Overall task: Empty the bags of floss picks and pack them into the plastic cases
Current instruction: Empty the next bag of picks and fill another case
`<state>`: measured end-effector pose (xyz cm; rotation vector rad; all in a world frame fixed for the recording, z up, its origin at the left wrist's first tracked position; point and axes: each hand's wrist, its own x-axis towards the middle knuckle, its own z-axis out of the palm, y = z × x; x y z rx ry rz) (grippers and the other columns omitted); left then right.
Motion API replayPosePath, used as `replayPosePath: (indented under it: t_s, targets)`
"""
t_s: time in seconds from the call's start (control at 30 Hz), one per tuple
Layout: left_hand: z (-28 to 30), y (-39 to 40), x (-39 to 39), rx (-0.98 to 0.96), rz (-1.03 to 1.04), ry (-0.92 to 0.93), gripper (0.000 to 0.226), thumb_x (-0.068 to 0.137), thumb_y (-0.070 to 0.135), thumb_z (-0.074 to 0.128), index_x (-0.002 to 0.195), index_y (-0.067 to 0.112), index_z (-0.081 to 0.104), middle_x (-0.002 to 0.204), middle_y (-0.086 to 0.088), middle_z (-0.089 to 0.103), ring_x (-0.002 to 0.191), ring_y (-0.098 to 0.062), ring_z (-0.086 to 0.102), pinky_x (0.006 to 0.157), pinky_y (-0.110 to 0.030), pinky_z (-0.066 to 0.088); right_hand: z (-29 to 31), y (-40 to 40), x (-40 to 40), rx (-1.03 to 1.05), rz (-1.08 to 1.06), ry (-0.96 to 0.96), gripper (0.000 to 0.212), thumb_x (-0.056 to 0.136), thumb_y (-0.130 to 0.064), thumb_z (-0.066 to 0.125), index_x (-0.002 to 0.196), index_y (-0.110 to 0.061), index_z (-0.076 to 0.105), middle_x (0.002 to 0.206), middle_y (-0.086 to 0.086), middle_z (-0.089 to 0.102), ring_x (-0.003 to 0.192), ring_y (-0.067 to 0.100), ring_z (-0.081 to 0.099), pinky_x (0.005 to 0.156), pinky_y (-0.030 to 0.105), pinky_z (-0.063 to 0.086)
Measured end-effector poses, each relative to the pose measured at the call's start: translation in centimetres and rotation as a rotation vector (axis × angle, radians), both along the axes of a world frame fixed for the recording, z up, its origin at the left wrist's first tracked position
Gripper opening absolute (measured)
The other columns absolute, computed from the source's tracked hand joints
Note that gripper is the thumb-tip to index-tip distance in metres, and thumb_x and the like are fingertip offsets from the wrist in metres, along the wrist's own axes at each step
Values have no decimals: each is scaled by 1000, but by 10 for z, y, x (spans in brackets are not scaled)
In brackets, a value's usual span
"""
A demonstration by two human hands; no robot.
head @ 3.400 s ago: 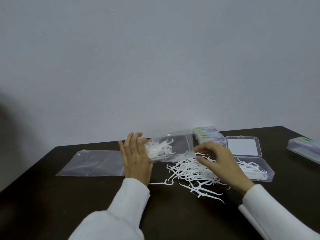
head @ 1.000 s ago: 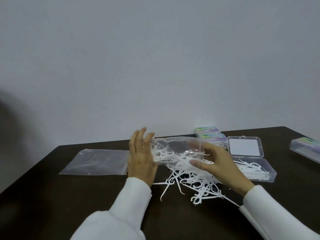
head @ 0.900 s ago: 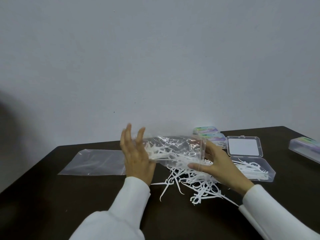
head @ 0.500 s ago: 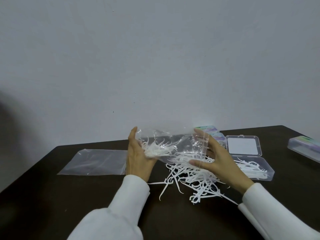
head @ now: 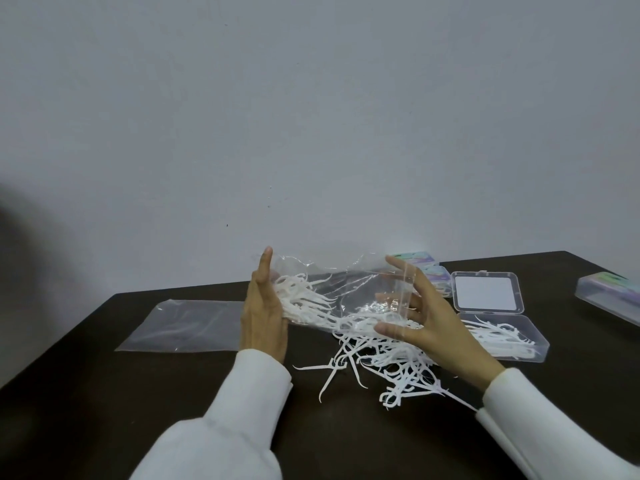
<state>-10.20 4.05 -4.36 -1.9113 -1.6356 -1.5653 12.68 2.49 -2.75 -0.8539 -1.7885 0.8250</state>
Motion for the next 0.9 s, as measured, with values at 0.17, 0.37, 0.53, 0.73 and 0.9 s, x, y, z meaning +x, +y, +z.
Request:
replayPosePath:
  t_s: [0.17,0.37,0.53,0.73,0.9]
  targets:
    - [0,-4,6,-66,-9,37,101,75,-15,60,128,49,2,117,-23,52,92,-36,59,81,-51,52,1,-1,-1,25,-36,-125,40,72,-36,69,110,-34,58,117,-18,57,102,-2,60,90,22,51]
    - [-1,-5,19,-116,-54,20,90,69,-4,63,124,43,9,106,-14,49,78,-26,52,72,-38,48,-5,-4,-9,24,-23,-320,42,75,-40,70,113,-43,52,114,-20,57,103,-18,49,83,-2,37]
    - [-1,-9,24,-106,-48,-16,90,69,-4,63,124,43,10,104,-11,47,78,-22,51,68,-31,44,-5,-5,-11,-43,-46,-402,51,71,-54,62,117,-53,38,108,-27,52,107,-18,43,78,0,31]
    - [-3,-12,37,-80,-49,34,97,62,-7,71,125,37,12,109,-16,51,82,-24,54,75,-37,48,-11,-7,-11,-11,-133,-526,40,83,-45,61,119,-34,49,121,-17,44,109,-4,22,90,13,21]
    - [-4,-11,38,-94,-33,28,98,60,-6,73,126,34,13,107,-15,52,85,-30,57,76,-39,49,-9,-9,-10,-2,-102,-514,14,85,-39,61,91,-40,49,117,-8,56,101,2,33,76,1,26]
